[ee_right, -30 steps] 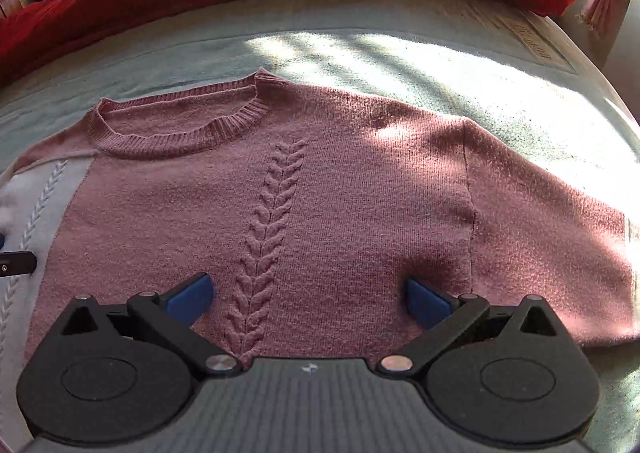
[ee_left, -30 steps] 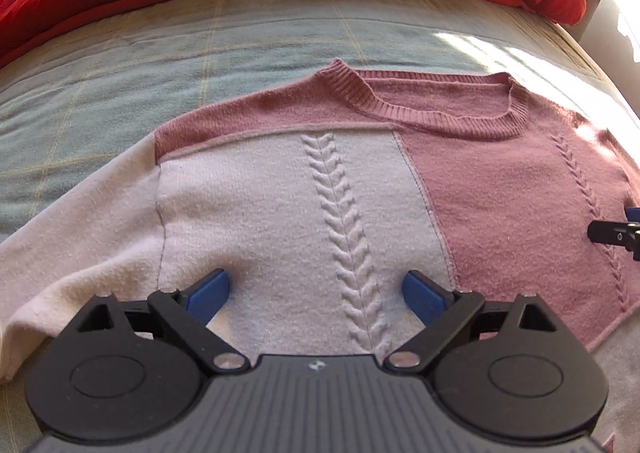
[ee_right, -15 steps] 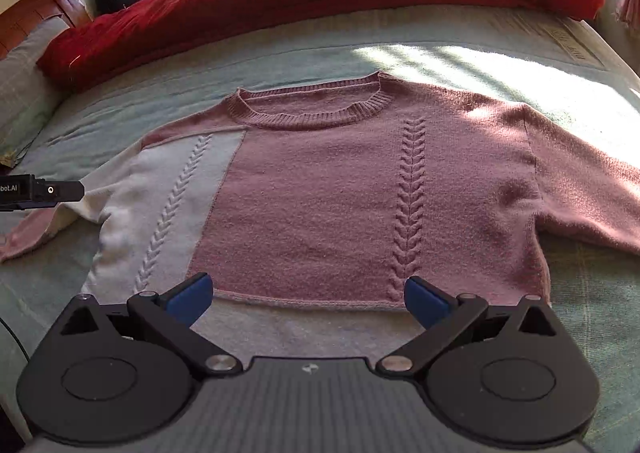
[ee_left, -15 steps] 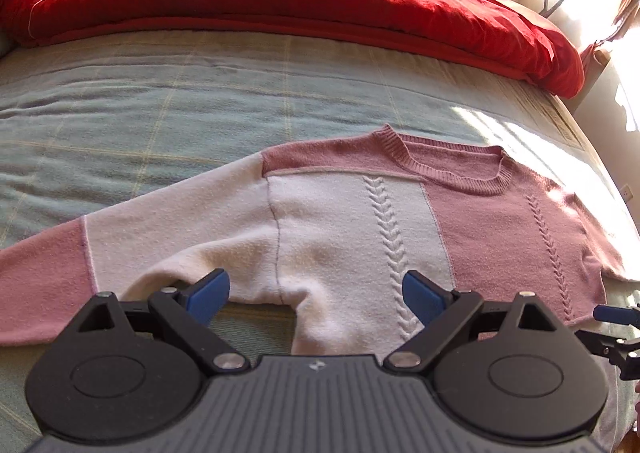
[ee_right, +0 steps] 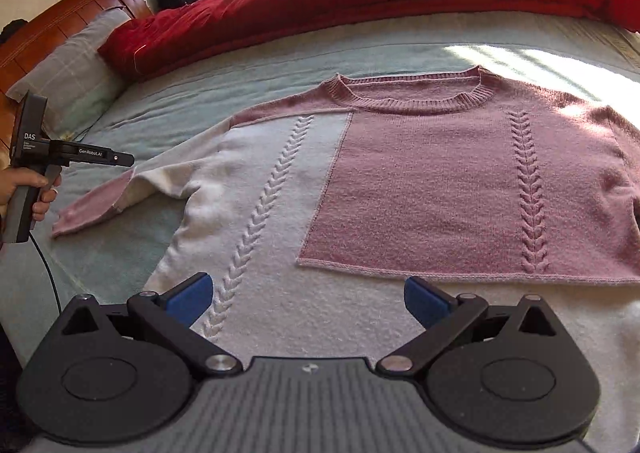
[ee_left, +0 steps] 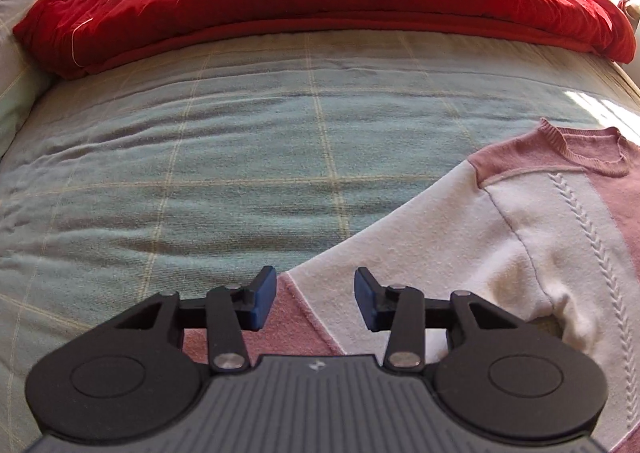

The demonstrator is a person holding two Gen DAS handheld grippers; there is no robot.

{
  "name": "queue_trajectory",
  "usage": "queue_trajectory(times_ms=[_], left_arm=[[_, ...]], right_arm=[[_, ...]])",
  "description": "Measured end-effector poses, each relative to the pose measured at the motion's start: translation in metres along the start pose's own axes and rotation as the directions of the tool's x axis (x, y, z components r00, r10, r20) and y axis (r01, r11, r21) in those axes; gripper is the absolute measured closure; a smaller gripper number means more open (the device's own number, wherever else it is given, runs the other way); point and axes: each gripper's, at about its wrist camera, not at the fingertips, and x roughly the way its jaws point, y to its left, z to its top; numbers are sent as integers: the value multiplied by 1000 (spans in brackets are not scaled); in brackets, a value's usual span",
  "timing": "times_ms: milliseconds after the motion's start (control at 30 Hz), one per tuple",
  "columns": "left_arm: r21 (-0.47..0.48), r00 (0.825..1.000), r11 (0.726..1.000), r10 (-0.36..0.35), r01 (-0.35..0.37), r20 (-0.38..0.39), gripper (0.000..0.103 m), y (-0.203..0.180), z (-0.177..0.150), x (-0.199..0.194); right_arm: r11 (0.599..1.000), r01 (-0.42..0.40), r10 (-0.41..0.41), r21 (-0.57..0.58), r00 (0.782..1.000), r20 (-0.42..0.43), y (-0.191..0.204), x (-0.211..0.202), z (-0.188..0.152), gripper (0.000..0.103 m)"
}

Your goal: Fold clothes

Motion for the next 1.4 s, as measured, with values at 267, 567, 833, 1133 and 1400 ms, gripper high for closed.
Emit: queue_trajectory(times_ms=[267, 567, 833, 1133, 1400], left_arm=[[97, 998, 994, -57, 58, -17, 58, 12, -6, 37], [179, 988, 977, -92, 113, -120, 81, 10, -3, 34], [229, 998, 973, 19, -3, -68, 97, 0, 3, 24], [166, 997, 985, 52, -41, -60, 87, 5, 8, 36], [-175, 997, 984, 28, -40, -73, 88, 57, -1, -9]], right_arm=[[1000, -4, 4, 4, 1000, -7, -2, 16, 0, 0], [1000, 23, -23, 2, 1000, -10, -3, 24, -2, 0], [1000, 31, -31, -1, 999, 15, 1, 17, -1, 0], [999, 45, -45, -16, 999, -11, 7, 22, -7, 0], [1000, 23, -23, -8, 1000, 9, 12, 7, -8, 0]])
